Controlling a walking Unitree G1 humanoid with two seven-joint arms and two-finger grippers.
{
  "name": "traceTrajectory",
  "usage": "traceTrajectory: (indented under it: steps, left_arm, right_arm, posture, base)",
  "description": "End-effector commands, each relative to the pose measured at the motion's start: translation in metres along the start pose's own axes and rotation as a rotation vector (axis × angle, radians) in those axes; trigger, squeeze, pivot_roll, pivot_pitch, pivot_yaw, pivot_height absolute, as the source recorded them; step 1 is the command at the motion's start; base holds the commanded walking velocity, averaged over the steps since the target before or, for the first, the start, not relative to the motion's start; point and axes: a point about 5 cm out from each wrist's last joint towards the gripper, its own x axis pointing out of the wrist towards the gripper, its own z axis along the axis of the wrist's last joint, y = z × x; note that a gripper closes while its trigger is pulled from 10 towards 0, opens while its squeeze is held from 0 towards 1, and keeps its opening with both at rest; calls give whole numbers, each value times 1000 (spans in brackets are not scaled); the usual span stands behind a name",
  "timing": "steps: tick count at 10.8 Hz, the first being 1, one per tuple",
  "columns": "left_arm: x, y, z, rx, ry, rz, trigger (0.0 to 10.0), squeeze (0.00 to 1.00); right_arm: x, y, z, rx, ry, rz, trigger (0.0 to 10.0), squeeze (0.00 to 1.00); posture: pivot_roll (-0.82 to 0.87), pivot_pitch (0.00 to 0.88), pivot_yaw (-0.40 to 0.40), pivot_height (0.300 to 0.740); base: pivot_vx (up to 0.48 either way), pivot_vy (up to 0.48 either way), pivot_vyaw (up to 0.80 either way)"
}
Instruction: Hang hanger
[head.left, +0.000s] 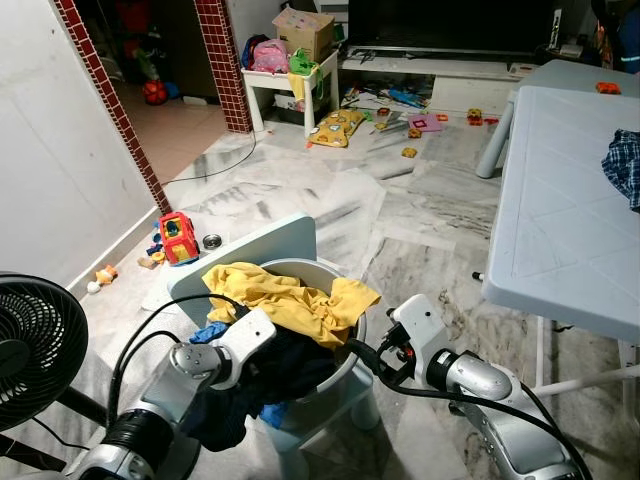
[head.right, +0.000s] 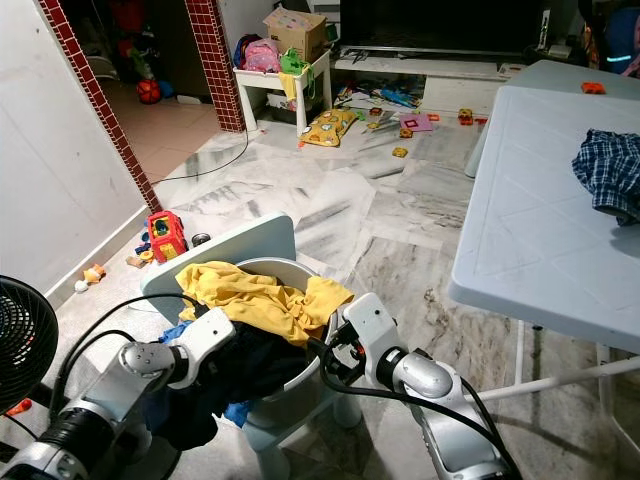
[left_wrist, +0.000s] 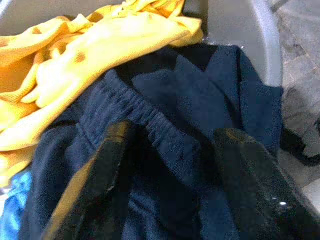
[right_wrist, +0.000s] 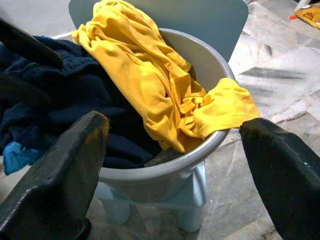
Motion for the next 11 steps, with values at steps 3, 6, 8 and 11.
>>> traceTrajectory:
  steps: [3, 6, 8, 11]
  left_arm:
    - [-8, 3, -11, 49, 74, -24, 10000, 0]
    - [-11, 2, -19, 50, 98, -47, 10000, 0]
    - [-10, 2, -21, 45, 105, -50, 0, 0]
    - [-11, 5, -23, 55, 114, -33, 0, 0]
  right_arm:
    - [2, 1, 4, -8, -12, 7, 10000, 0]
    - [3, 2, 3, -7, -10, 9, 10000, 0]
    - [2, 2, 3, -6, -9, 8, 10000, 0]
    - [2, 2, 3, -5, -7, 7, 10000, 0]
  posture:
    - [-191, 0, 111, 740]
    - [-192, 0, 110, 740]
    - [-193, 0, 110, 740]
    - [-195, 0, 111, 740]
  base:
    - [0, 0, 0]
    - [0, 0, 0]
    - [0, 0, 0]
    - [0, 0, 0]
